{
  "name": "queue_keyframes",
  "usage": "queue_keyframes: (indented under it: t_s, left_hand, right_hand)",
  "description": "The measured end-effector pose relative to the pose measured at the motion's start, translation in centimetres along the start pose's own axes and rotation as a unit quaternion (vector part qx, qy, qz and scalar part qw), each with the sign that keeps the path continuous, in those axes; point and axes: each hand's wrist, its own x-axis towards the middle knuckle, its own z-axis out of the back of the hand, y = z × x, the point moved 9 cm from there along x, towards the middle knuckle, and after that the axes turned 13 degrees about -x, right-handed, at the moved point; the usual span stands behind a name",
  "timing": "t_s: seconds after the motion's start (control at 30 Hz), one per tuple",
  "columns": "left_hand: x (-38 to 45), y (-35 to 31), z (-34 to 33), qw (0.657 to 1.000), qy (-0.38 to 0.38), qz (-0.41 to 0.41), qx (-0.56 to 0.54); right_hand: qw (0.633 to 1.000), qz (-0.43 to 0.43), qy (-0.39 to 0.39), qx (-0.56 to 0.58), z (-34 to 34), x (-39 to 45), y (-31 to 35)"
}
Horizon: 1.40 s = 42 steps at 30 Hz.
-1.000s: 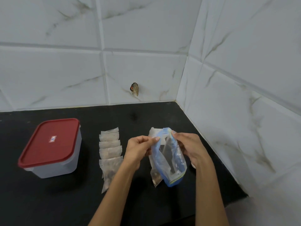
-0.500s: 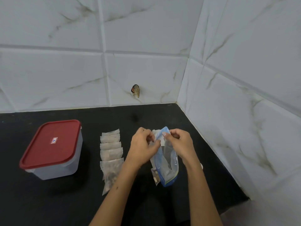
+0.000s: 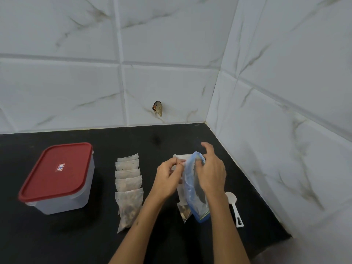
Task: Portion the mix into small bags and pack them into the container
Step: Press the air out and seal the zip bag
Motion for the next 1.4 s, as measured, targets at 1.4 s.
queue_keyframes:
  t_s: [1.4]
  left_hand:
    - [1.9, 3.5, 3.4, 0.979, -0.102, 0.171, 0.049]
  right_hand:
    - [0.932, -0.093, 0.264, 0.229, -4.2, 1.7, -1.6]
